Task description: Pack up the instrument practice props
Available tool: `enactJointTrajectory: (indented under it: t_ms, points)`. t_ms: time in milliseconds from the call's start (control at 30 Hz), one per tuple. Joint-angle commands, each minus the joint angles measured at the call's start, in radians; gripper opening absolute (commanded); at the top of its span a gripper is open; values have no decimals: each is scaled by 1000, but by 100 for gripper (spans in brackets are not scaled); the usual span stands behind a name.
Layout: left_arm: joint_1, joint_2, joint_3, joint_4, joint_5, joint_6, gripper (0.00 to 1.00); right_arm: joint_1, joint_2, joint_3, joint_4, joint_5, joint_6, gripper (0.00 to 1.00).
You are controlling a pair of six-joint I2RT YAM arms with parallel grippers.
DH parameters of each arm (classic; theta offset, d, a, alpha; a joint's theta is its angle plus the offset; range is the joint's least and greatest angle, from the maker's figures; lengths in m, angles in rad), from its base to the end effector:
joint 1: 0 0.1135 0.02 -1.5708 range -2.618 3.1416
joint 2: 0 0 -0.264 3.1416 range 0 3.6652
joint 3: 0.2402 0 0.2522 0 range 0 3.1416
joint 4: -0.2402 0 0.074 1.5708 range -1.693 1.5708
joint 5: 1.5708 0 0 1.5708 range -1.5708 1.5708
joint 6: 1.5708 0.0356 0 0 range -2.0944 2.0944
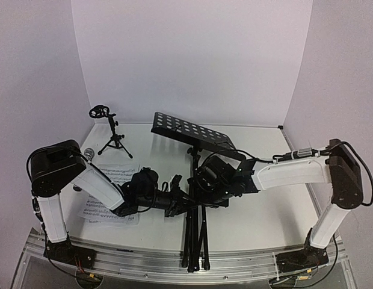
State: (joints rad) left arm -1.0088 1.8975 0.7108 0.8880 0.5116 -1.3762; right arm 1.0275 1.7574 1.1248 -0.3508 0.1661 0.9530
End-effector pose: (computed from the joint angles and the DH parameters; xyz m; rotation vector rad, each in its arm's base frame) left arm 0.1731 -0.3076 0.1280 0.0174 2.4542 -1.8863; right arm 0.1924 0.3072 0.1857 -0.0318 2.6324 0.5454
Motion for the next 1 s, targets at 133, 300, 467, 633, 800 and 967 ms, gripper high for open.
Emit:
enactJointTrajectory:
  t_ms: [133, 300, 467, 633, 800, 967]
  points:
    - [38, 27, -9, -34, 3, 69, 0, -29, 65, 112, 225, 48, 28, 0]
    - [92, 54, 27, -121, 8, 216, 0, -28, 118, 155, 198, 78, 38, 0]
    - [96, 74, 17, -161, -41, 212, 11, -29, 139, 196, 121, 125, -6, 0]
    - [99, 89, 8, -208, -99, 244, 23, -31, 141, 231, 69, 167, -52, 0]
    - [142, 56, 10, -251, -22, 259, 45, -41, 145, 237, 55, 179, -83, 0]
    - [167, -13, 19, -343, -5, 275, 67, -48, 149, 233, 54, 171, -80, 0]
